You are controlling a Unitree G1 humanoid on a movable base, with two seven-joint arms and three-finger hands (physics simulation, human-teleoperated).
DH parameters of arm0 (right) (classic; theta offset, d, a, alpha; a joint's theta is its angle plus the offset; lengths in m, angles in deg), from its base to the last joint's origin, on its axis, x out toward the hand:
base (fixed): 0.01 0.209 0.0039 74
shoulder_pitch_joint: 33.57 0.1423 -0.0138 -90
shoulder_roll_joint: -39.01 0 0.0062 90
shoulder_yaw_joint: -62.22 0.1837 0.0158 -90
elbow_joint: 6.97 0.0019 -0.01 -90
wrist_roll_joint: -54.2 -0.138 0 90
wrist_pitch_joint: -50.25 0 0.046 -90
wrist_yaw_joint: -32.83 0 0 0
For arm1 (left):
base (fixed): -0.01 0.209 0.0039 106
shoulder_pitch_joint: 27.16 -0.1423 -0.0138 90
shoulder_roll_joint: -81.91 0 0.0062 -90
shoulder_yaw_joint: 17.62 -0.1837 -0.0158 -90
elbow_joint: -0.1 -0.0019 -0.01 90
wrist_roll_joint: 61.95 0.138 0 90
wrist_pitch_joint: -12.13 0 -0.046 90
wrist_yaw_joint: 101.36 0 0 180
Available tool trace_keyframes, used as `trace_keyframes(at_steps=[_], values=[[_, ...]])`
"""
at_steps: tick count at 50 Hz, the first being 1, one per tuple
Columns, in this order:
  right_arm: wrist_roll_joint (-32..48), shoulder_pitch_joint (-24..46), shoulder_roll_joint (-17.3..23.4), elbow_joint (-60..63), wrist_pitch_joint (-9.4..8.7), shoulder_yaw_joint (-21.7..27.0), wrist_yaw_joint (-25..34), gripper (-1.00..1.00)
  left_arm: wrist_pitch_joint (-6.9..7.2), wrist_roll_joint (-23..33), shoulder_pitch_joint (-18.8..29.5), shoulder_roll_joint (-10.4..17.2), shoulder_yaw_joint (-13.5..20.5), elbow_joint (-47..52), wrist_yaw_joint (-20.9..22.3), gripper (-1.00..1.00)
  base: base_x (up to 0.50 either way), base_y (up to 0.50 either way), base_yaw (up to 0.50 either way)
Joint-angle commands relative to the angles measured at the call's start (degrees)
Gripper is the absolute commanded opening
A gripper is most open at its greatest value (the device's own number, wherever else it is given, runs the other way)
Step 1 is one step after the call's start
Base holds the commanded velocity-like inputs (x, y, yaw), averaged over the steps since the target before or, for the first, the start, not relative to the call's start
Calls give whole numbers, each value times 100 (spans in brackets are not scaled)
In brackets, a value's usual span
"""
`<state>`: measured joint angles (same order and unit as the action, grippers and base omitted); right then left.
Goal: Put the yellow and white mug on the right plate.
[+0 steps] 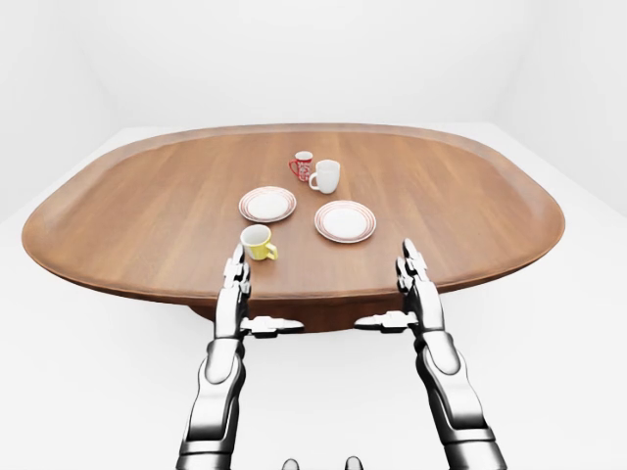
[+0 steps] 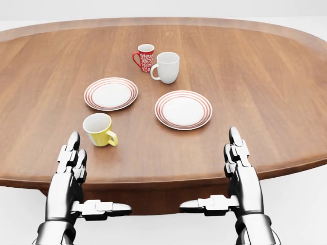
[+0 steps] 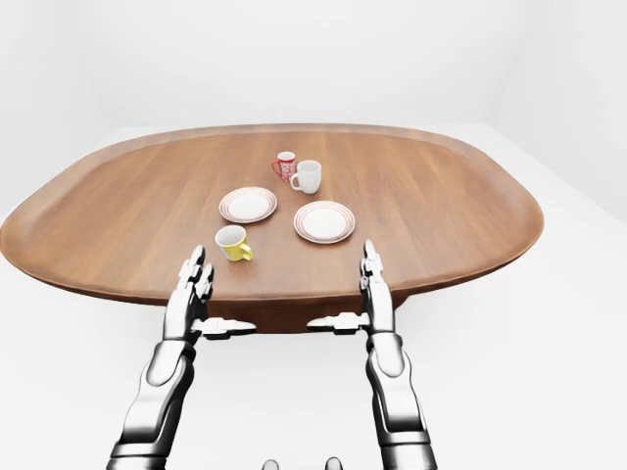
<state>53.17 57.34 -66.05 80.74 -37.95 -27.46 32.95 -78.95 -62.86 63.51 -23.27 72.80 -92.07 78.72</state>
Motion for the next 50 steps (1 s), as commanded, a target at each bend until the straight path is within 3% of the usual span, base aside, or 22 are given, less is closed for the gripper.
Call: trace_keyframes(at_steps=[1,5,22,34,50], values=[[-19,-88,100,314,-420,144,127,100,363,-40,-100,80,118,506,167,100,0,0,0],[54,-144,68,661,-680,171,175,100,608,-26,-163,63,143,1009,223,100,0,0,0],[31,-310,12,3154,-680,240,281,100,608,25,-324,88,230,3312,529,100,0,0,0],[218,-317,39,3203,-680,165,269,100,608,77,-328,76,302,3520,599,100,0,0,0],[300,-305,20,3065,-680,187,325,100,608,88,-334,62,284,3438,606,100,0,0,50]])
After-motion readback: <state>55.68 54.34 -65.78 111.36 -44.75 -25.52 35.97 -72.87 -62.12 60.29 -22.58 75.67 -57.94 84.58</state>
